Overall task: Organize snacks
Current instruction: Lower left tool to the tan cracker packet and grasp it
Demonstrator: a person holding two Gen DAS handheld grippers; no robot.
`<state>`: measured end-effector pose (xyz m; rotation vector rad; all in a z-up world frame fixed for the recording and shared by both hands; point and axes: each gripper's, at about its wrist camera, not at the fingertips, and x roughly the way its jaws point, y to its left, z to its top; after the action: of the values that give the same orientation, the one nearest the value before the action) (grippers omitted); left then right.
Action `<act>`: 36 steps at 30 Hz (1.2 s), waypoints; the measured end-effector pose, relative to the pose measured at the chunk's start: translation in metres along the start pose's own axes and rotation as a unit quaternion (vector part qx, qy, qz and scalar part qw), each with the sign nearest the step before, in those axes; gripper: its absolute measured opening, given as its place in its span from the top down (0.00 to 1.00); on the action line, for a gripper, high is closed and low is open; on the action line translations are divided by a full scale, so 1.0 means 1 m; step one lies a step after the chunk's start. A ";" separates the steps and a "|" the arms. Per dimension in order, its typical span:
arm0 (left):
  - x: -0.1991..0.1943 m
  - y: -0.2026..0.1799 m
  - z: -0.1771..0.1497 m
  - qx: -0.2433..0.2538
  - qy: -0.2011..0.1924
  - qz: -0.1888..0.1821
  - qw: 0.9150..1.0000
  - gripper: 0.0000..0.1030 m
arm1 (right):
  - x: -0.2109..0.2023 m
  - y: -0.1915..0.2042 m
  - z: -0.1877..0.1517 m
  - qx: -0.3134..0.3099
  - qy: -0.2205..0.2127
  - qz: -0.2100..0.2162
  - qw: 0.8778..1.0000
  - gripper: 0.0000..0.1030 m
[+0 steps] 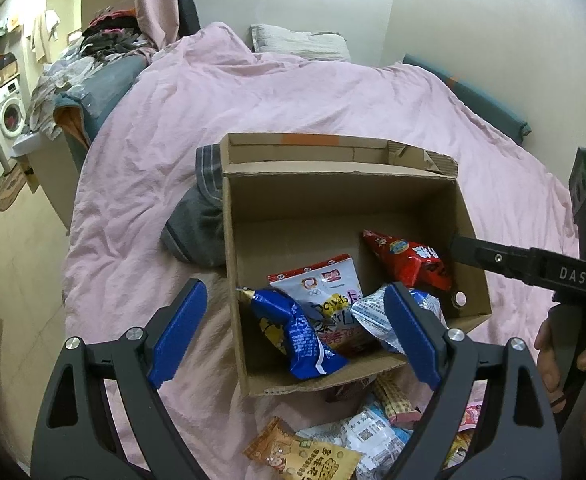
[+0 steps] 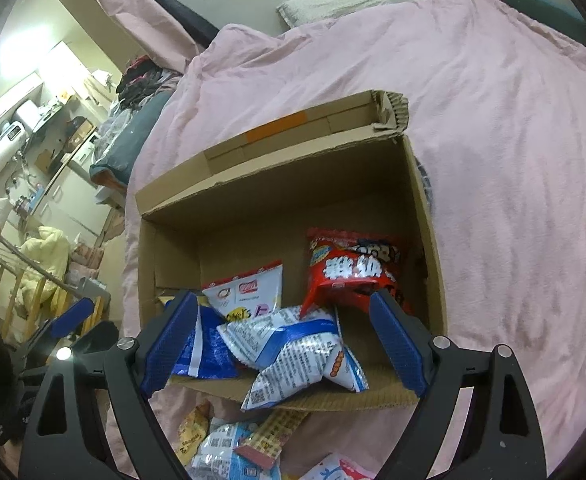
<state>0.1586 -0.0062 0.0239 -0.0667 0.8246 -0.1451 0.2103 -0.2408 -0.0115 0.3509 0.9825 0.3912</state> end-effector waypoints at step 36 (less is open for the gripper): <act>-0.053 0.039 -0.077 -0.056 0.041 0.032 0.997 0.11 | -0.062 -0.003 -0.096 0.039 0.019 0.008 0.999 0.12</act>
<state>0.0701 0.0400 0.0056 -0.1410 0.9159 -0.0413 0.0981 -0.2621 -0.0163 0.4234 1.0349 0.3760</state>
